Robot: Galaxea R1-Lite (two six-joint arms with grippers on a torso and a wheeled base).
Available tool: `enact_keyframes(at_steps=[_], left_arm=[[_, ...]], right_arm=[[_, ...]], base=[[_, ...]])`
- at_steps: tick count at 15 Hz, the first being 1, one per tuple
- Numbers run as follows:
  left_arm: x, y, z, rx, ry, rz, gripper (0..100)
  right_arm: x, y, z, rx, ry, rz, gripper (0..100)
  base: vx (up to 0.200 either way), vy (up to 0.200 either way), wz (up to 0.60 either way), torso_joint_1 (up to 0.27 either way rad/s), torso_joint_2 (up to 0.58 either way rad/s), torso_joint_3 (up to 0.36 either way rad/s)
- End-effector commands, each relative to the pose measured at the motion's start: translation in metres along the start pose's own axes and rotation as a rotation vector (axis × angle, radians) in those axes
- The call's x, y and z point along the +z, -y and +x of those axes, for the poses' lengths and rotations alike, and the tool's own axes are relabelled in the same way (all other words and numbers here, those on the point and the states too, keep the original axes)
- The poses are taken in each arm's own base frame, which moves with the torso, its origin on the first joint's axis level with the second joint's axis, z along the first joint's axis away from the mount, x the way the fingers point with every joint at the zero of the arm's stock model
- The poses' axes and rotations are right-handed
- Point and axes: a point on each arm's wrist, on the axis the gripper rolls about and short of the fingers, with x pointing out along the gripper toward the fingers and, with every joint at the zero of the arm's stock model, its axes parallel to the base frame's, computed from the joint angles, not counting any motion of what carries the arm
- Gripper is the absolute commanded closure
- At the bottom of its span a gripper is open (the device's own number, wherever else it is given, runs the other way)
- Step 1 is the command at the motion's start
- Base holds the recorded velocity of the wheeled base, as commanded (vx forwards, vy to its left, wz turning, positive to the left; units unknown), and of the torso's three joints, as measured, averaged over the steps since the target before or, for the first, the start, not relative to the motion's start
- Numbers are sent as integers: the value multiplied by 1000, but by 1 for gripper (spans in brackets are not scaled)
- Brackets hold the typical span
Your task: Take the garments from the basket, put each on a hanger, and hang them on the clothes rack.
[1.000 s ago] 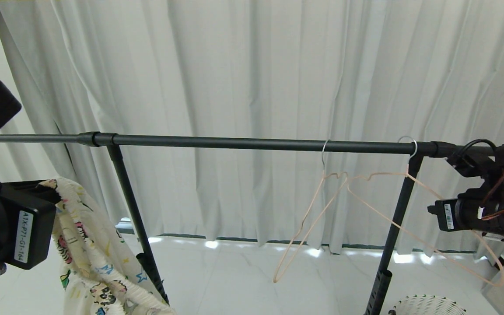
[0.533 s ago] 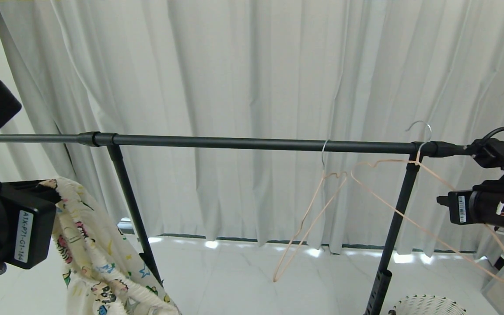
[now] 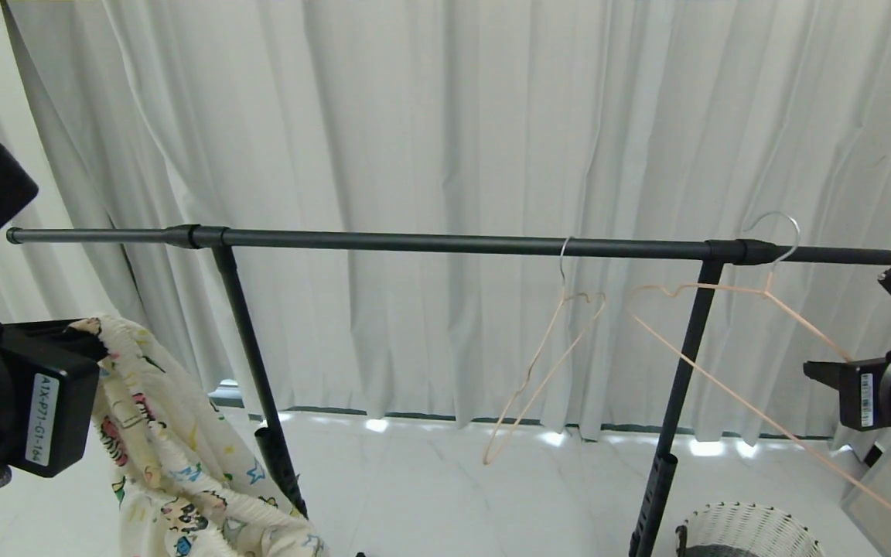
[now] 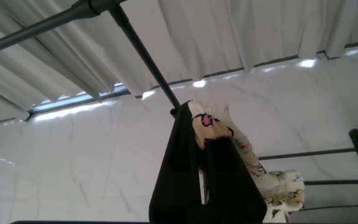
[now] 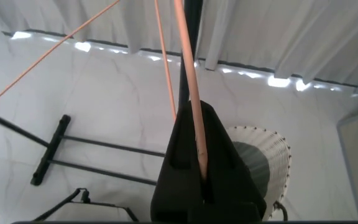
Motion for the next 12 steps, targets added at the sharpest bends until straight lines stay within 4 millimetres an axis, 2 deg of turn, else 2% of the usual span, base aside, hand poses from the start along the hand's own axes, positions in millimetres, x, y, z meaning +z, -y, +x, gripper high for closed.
enact_keyframes(at_steps=[1,6,10,12], left_arm=[[0,1,1,0,-3,3,100],[-1,1,1,-1,-6,6,100],[-3,5,5,0,-23,21,100],[-9,8,8,2,-44,42,100]], right_arm=[[-4,0,-20,9,51,-2,100],[-15,-14,-40,105,87,-46,100],[-17,-38,-47,269,95,-113,100],[-22,-57,-55,407,84,-155,100]], base=[[-200,0,0,-12,2,7],[-200,0,0,-1,1,2],[-200,0,0,4,1,2],[-200,0,0,0,2,0]])
